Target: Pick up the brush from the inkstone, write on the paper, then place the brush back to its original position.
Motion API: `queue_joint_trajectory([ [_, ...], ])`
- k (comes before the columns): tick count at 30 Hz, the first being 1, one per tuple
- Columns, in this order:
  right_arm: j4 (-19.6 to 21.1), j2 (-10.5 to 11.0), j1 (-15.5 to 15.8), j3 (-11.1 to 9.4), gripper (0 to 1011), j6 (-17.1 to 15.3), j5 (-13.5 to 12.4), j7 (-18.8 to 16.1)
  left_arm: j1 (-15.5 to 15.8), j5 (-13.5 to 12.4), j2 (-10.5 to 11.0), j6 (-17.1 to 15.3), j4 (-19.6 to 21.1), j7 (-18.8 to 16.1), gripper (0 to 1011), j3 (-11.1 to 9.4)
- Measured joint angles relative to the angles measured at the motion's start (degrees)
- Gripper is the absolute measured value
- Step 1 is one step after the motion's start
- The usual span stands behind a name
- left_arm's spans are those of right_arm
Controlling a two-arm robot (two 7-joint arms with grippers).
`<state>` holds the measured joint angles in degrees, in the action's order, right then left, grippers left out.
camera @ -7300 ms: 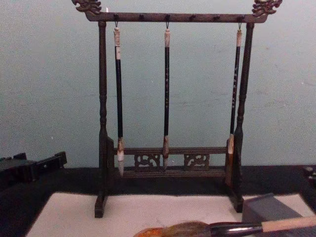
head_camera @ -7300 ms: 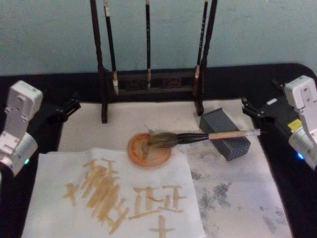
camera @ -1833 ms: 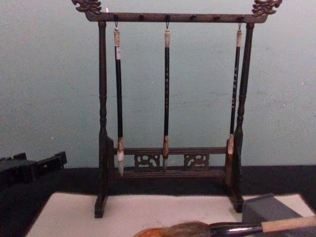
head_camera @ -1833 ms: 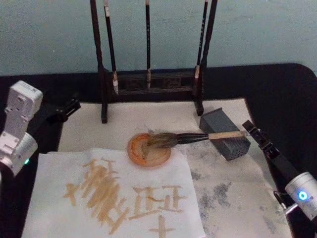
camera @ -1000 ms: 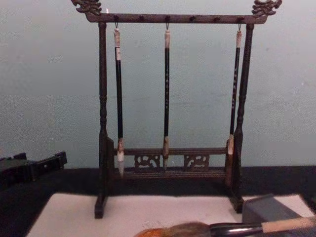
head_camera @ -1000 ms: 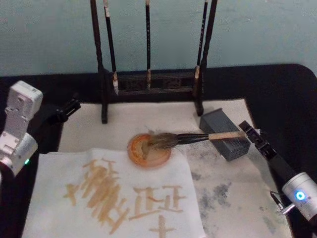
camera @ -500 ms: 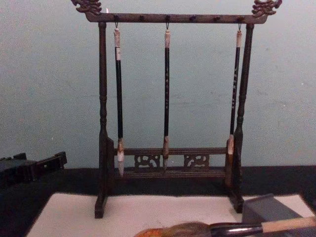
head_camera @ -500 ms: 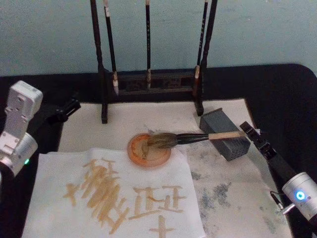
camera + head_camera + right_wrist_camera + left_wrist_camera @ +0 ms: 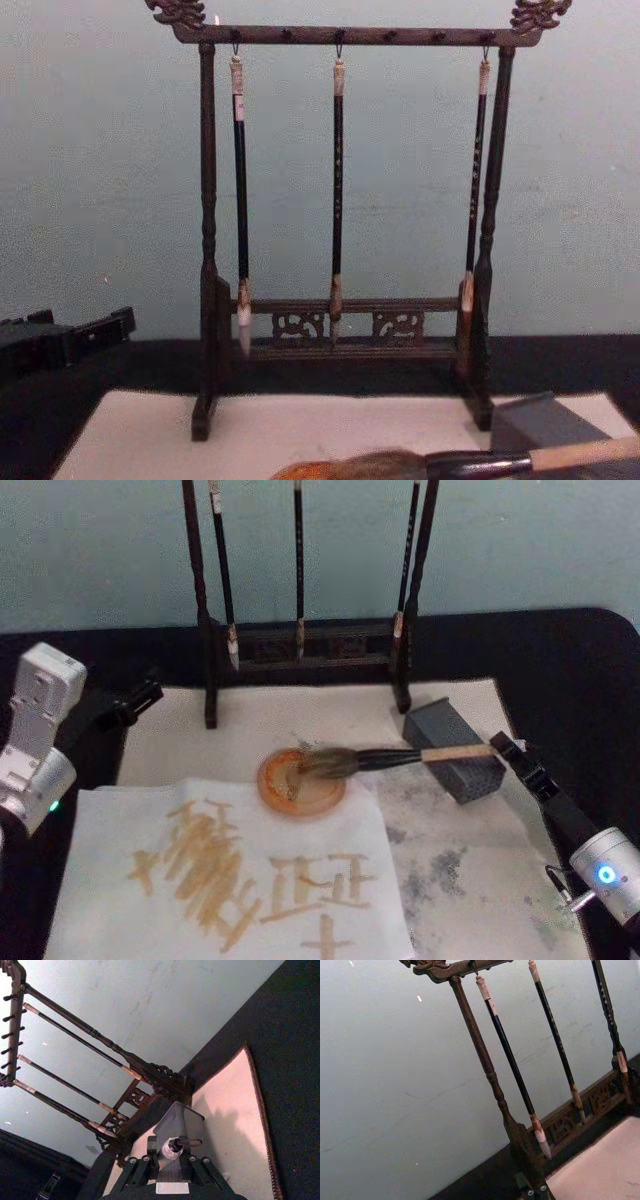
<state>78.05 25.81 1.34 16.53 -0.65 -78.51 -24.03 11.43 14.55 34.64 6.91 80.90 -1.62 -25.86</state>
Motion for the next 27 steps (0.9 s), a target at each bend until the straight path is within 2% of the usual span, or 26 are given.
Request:
queue_joint_trajectory([
  [1, 0.0, 0.0, 0.0, 0.0, 237, 0.0, 0.0, -0.01, 0.0, 0.0, 0.0, 0.0, 0.0, 0.0, 1002, 0.0],
  [22, -0.01, 0.0, 0.0, 0.0, 216, 0.0, 0.03, -0.01, 0.0, 0.0, 0.0, 0.0, 0.0, 0.0, 1002, 0.0],
  [27, -0.01, -0.17, 0.19, -0.45, 199, 0.59, -1.56, -1.18, 0.0, 0.0, 0.0, 0.0, 0.0, 0.0, 1002, 0.0],
])
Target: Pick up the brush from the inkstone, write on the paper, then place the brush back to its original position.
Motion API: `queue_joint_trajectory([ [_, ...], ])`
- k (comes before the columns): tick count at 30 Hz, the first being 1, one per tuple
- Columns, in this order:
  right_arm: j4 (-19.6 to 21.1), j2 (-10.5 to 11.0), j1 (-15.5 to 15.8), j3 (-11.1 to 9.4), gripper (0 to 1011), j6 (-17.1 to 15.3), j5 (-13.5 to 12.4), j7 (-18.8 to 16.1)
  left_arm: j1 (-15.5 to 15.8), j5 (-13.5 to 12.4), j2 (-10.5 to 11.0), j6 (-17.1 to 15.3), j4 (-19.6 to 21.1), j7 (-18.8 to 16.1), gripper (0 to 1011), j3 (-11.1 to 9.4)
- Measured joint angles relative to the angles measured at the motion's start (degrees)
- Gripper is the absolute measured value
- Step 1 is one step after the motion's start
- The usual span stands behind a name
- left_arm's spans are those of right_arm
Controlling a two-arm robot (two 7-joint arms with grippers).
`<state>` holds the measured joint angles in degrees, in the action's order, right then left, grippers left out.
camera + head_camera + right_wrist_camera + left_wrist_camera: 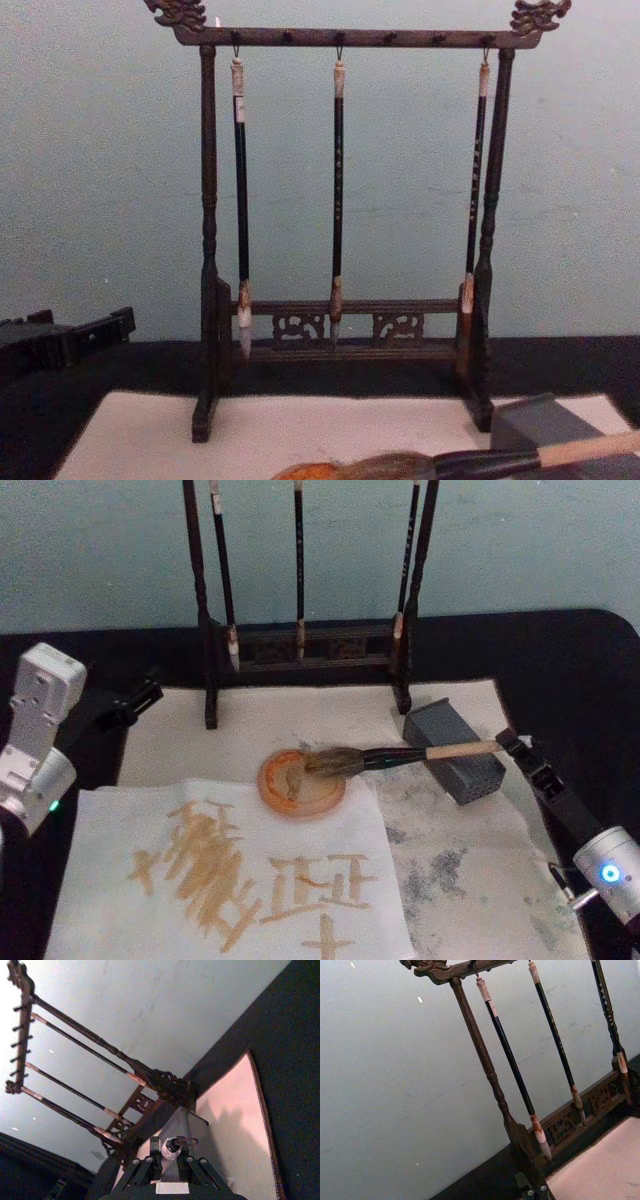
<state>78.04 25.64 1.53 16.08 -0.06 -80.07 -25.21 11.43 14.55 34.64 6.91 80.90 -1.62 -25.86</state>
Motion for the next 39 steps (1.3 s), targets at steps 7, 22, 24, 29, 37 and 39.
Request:
queue_joint_trajectory([
  [7, 1.47, 0.44, 0.13, -0.31, 179, 0.52, -1.75, -2.06, 0.0, 0.0, 0.0, 0.0, 0.0, 0.0, 1002, 0.0],
  [22, 7.75, 3.68, -0.63, 1.14, 177, 1.69, -1.26, -3.08, 0.0, 0.0, 0.0, 0.0, 0.0, 0.0, 1002, 0.0],
  [24, 9.16, 4.84, -1.12, 1.78, 177, 1.73, 0.36, -2.49, 0.0, 0.0, 0.0, 0.0, 0.0, 0.0, 1002, 0.0],
  [29, 13.02, 7.71, -1.86, 3.2, 175, 1.61, 5.01, -0.42, 0.0, 0.0, 0.0, 0.0, 0.0, 0.0, 1000, 0.0],
  [37, 21.32, 12.36, -2.26, 4.07, 175, 1.16, 14.64, 3.52, 0.0, 0.0, 0.0, 0.0, 0.0, 0.0, 1002, 0.0],
  [39, 22.9, 13.19, -2.57, 4.5, 175, 0.86, 17.32, 4.26, 0.0, 0.0, 0.0, 0.0, 0.0, 0.0, 1002, 0.0],
])
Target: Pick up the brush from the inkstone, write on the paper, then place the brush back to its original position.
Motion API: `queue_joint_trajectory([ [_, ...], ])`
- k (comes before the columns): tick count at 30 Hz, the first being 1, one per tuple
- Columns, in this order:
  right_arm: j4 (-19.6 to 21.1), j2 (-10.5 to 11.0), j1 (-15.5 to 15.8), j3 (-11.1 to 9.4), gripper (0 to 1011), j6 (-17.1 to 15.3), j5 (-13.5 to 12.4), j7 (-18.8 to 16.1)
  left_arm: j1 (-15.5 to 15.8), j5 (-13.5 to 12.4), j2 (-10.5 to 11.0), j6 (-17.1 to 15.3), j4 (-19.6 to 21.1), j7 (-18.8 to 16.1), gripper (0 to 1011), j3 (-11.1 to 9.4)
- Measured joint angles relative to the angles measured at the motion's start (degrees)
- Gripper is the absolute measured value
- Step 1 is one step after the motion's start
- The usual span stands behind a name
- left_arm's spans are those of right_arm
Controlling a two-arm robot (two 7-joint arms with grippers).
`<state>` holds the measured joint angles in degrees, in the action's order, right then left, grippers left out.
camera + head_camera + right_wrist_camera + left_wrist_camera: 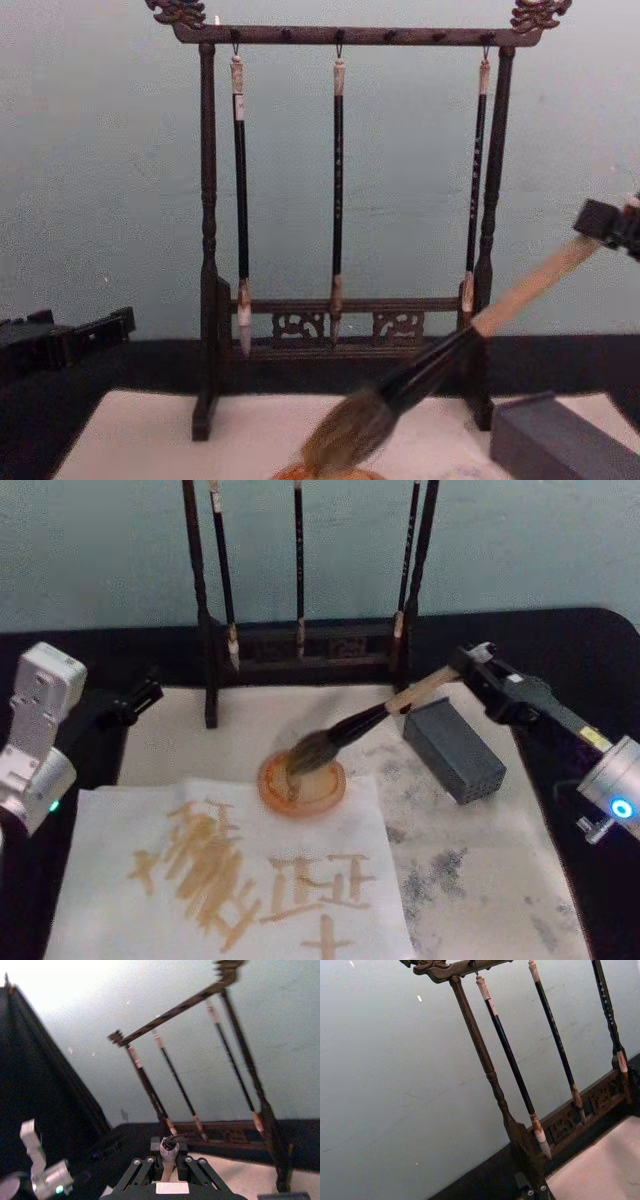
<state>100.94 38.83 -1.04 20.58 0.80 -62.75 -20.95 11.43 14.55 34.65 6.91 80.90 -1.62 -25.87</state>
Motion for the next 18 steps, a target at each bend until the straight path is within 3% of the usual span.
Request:
queue_joint_trajectory([
  [5, 2.93, 1.31, -1.25, 1.52, 175, -1.53, 5.67, 1.06, 0.0, 0.0, 0.0, 0.0, 0.0, 0.0, 1002, 0.0],
  [18, 7.52, 1.82, -3.68, 5.48, 175, -4.78, 13.55, -2.35, 0.0, 0.0, 0.0, 0.0, 0.0, 0.0, 1002, 0.0],
])
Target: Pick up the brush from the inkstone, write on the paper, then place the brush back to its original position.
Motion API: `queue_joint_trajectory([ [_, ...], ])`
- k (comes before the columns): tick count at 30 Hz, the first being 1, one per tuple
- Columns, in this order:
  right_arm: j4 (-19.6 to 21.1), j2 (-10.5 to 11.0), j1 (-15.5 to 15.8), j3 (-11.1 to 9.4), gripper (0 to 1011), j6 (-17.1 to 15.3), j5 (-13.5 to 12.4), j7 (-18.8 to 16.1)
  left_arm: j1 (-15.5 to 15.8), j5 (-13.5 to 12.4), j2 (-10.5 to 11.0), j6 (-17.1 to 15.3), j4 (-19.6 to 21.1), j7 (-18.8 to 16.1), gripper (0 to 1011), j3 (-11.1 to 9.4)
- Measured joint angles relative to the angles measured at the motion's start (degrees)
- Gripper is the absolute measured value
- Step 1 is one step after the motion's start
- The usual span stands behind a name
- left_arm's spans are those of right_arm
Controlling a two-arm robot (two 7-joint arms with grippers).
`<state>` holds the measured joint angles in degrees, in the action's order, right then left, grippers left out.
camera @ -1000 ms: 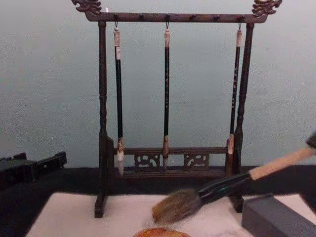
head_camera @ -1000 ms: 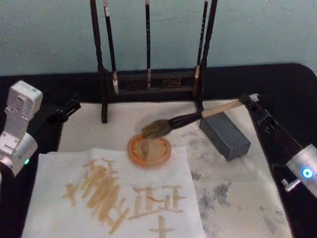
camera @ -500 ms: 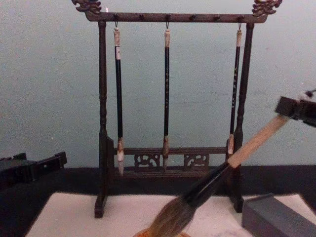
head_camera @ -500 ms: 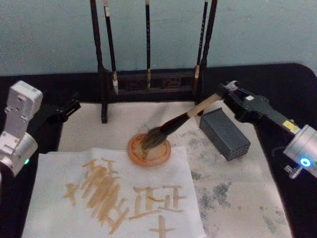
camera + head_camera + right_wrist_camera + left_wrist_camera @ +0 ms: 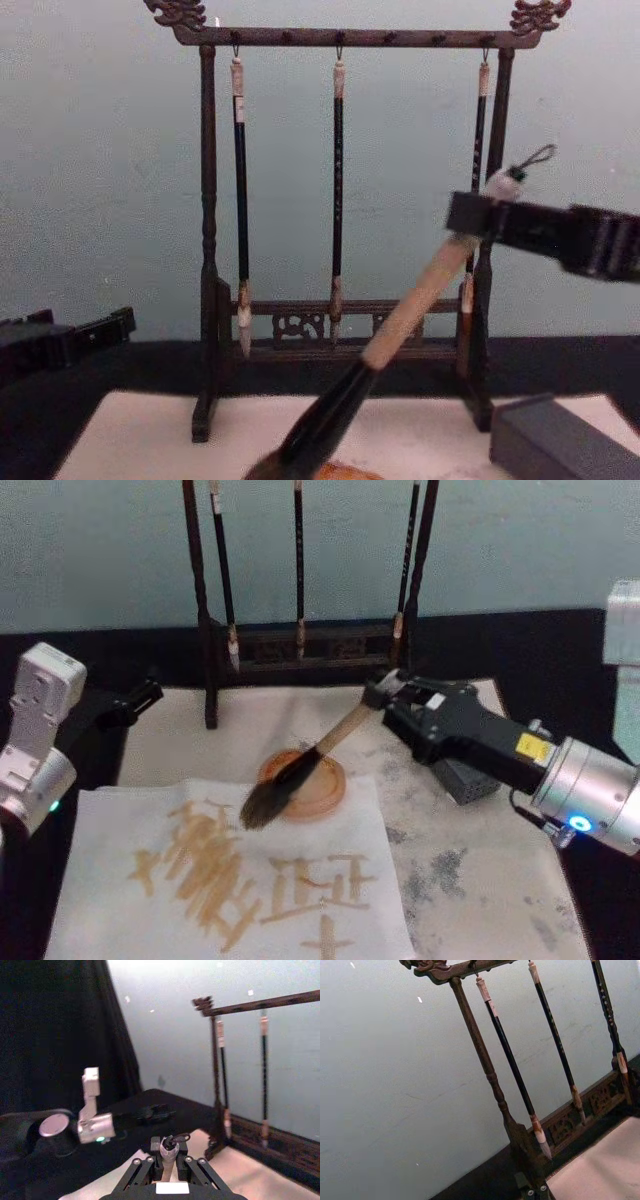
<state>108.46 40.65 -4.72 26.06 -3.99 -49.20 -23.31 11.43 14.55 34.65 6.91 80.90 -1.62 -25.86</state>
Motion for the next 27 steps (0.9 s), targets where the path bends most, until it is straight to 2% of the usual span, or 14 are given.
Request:
queue_joint_trajectory([
  [2, 0.7, -0.06, -0.51, 0.75, 175, -1.18, 1.17, -0.88, 0.0, 0.0, 0.0, 0.0, 0.0, 0.0, 1002, 0.0],
  [10, 1.35, -0.43, -1.14, 1.7, 173, -3.52, 2.39, -2.03, 0.0, 0.0, 0.0, 0.0, 0.0, 0.0, 1002, 0.0],
  [17, 0.35, -0.98, -1.52, 2.34, 175, -4.77, 2.36, -2.75, 0.0, 0.0, 0.0, 0.0, 0.0, 0.0, 1002, 0.0],
  [27, -1.72, -1.44, -1.16, 2.47, 175, -4.88, 1.2, -3.4, 0.0, 0.0, 0.0, 0.0, 0.0, 0.0, 1002, 0.0],
])
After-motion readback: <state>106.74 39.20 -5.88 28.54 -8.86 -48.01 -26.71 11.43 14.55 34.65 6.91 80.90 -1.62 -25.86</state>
